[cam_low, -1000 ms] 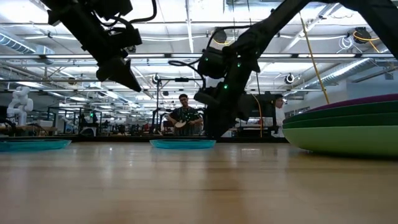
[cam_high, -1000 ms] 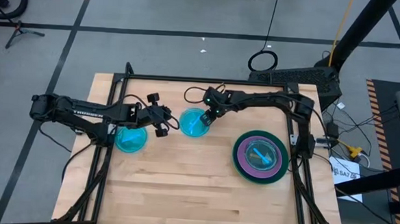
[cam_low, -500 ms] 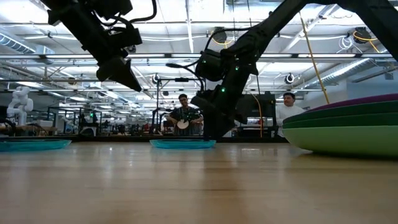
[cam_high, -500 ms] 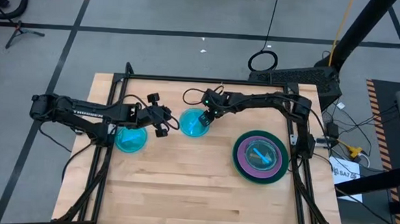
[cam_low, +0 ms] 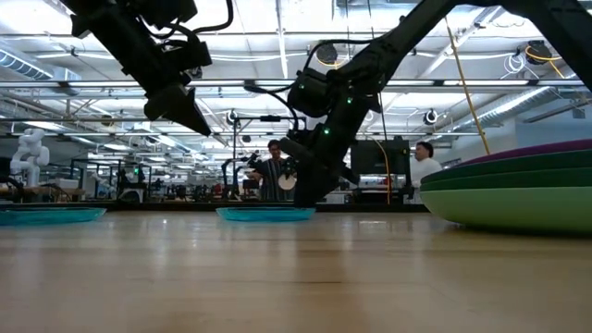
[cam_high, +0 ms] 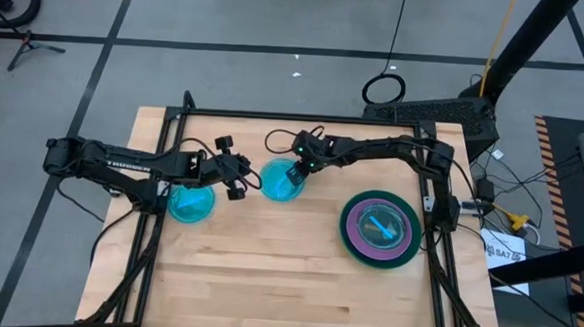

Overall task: Stack plastic plates
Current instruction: Stack the right blue plate on top of the other blue plate, then stack the blue plate on top of the other blue plate

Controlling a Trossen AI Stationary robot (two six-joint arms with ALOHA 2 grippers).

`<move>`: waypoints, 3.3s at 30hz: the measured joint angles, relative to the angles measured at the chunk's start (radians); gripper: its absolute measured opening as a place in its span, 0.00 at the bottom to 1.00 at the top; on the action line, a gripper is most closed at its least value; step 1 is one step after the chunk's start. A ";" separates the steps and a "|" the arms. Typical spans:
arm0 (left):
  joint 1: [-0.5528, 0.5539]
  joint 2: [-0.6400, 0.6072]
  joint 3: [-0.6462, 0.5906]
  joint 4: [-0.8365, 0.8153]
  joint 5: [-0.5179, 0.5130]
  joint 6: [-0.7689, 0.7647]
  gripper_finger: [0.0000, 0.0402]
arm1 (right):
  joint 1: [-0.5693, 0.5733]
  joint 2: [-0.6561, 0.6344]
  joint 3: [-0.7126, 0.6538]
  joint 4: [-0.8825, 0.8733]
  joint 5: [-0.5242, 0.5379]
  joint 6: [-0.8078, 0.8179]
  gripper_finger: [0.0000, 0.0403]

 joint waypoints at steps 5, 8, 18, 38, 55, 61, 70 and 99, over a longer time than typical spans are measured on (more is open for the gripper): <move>0.000 0.000 0.000 0.001 0.000 0.000 0.00 | 0.000 0.004 -0.001 -0.002 -0.001 0.001 0.10; 0.000 0.000 0.000 0.002 0.000 0.000 0.00 | 0.000 0.007 -0.001 -0.003 0.000 -0.003 0.02; 0.000 0.000 0.000 0.005 0.000 0.001 0.00 | -0.028 -0.044 0.000 -0.032 -0.052 -0.040 0.01; 0.000 0.000 0.001 0.022 -0.001 0.001 0.00 | -0.039 -0.618 0.000 -0.899 -0.315 -0.207 0.00; 0.000 0.000 0.001 0.024 -0.001 -0.001 0.00 | -0.041 -0.838 -0.349 -1.005 -0.234 -0.044 0.10; 0.000 0.000 0.001 0.024 -0.001 -0.021 0.00 | -0.041 -0.870 -0.350 -0.968 -0.197 0.003 0.22; -0.001 0.000 0.001 -0.222 0.109 -0.368 0.00 | 0.011 -0.888 -0.364 -0.590 0.096 -0.027 0.29; -0.171 0.091 -0.131 -0.614 0.243 -1.391 0.00 | 0.059 -0.886 -0.537 -0.139 0.132 -0.434 0.29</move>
